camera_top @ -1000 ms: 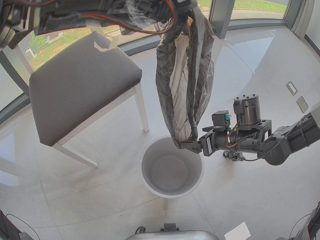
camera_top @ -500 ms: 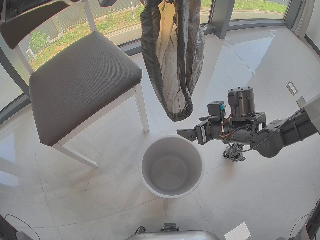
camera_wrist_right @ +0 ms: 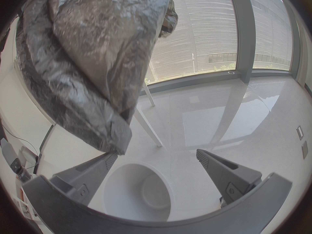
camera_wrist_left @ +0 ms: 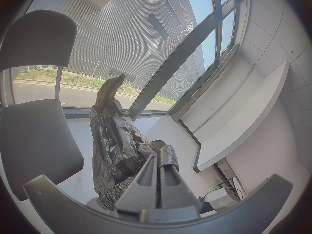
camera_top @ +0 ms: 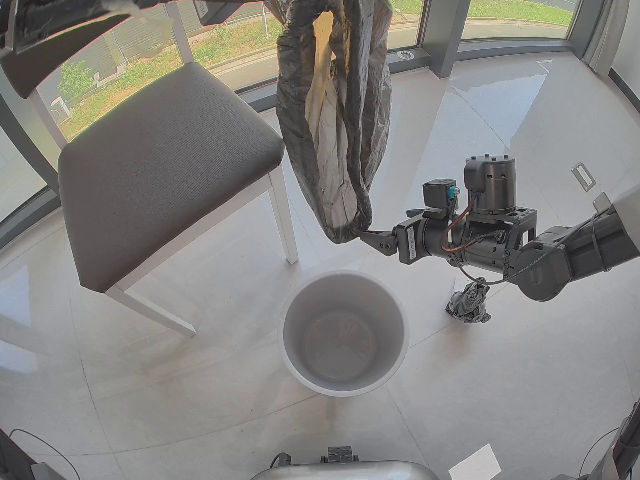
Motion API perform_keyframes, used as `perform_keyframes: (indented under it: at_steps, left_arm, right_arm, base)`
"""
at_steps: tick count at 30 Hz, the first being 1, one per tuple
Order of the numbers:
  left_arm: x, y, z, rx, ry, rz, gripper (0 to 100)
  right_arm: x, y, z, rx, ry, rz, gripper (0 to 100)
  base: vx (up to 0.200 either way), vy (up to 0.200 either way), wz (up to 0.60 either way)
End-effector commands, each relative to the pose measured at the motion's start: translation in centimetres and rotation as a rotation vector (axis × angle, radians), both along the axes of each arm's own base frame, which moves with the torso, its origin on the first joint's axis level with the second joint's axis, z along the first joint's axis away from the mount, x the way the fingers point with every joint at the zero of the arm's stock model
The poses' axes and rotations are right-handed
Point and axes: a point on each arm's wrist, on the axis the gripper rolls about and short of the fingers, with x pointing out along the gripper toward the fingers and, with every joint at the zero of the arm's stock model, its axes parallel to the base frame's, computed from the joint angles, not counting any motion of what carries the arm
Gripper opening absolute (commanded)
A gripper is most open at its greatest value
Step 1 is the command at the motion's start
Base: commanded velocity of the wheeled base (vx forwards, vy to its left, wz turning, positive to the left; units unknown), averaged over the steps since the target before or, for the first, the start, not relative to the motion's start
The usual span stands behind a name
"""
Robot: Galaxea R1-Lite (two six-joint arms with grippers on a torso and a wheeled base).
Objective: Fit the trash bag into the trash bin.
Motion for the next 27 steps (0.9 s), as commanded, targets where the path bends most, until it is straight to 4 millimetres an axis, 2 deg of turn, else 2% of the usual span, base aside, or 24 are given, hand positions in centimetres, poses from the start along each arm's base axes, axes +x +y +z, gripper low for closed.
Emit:
perform_keyframes:
  at_steps: [1,7,11,15,20,27]
  left_arm:
    - [0.7,-0.1,-0.5,0.013,0.011,0.016,0]
    - [0.8,-0.2,-0.3,-0.005,-0.004,0.014,0]
    - [1.0,-0.4,-0.3,-0.012,-0.011,0.014,0]
    - [0.9,-0.4,-0.1,-0.019,-0.017,0.014,0]
    - [0.9,-0.3,0.0,-0.024,-0.019,0.014,0]
    - [1.2,-0.6,0.0,-0.032,-0.026,0.016,0]
  right_arm:
    - [-0.5,0.1,0.9,0.01,-0.02,0.008,100]
    - [-0.7,0.5,0.8,0.012,-0.015,0.018,100]
    - [-1.2,1.6,0.3,0.015,0.002,0.047,100]
    - [-0.8,2.1,-0.5,0.014,0.02,0.047,100]
    - [-0.3,2.8,0.0,0.043,0.009,0.051,100]
    - [-0.7,3.6,0.0,0.044,0.007,0.068,100]
  base:
    - [0.0,0.0,0.0]
    - [0.0,0.0,0.0]
    - [0.0,0.0,0.0]
    - [0.0,0.0,0.0]
    - [0.0,0.0,0.0]
    - [0.0,0.0,0.0]
